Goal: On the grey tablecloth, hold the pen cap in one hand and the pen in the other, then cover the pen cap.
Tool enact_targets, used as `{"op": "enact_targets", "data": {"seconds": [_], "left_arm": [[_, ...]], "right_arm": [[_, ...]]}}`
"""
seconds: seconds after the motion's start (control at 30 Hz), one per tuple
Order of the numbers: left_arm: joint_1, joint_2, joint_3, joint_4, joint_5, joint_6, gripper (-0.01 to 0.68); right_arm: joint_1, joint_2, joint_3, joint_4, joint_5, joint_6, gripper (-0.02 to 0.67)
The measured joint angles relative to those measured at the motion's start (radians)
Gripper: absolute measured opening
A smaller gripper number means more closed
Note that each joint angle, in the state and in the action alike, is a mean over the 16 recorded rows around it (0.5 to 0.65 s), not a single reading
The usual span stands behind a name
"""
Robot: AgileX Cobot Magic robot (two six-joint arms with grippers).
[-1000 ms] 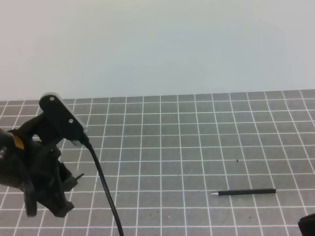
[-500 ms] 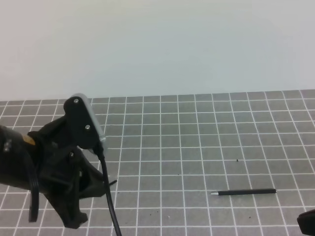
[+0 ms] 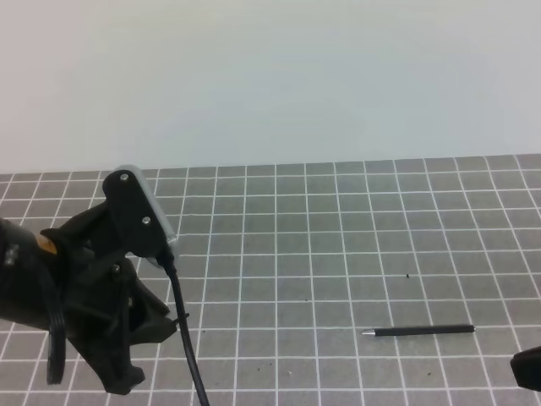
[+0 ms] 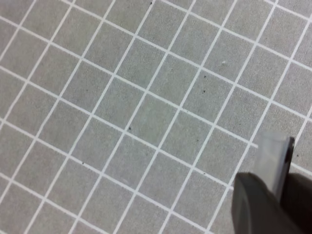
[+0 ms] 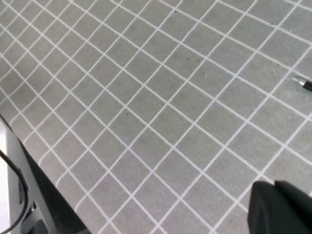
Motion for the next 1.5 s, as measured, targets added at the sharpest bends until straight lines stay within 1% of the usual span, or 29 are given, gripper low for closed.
{"op": "enact_targets", "data": {"seconds": [0.47,0.8,0.93,1.1,1.27,1.37,1.5], "left_arm": [[0.0,0.0,0.0,0.002,0.002,0.006,0.076],[-0.001,0.0,0.0,0.002,0.005,0.007,0.076],[-0.002,0.0,0.0,0.002,0.009,0.007,0.076],[-0.002,0.0,0.0,0.002,0.013,0.007,0.076],[-0.002,0.0,0.0,0.002,0.018,0.007,0.076],[-0.002,0.0,0.0,0.002,0.02,0.007,0.076],[-0.002,0.0,0.0,0.002,0.022,0.007,0.076]], "right_arm": [[0.0,0.04,0.0,0.001,-0.006,-0.003,-0.004],[0.0,0.069,0.0,0.037,0.002,-0.072,-0.003],[0.0,0.044,0.0,0.06,-0.043,-0.102,-0.003],[0.0,-0.034,0.0,0.083,-0.154,-0.118,-0.003],[0.0,-0.132,0.0,0.066,-0.265,-0.11,-0.003],[0.0,-0.176,0.0,0.039,-0.292,-0.105,-0.003],[0.0,-0.197,0.0,-0.001,-0.278,-0.1,-0.003]]}}
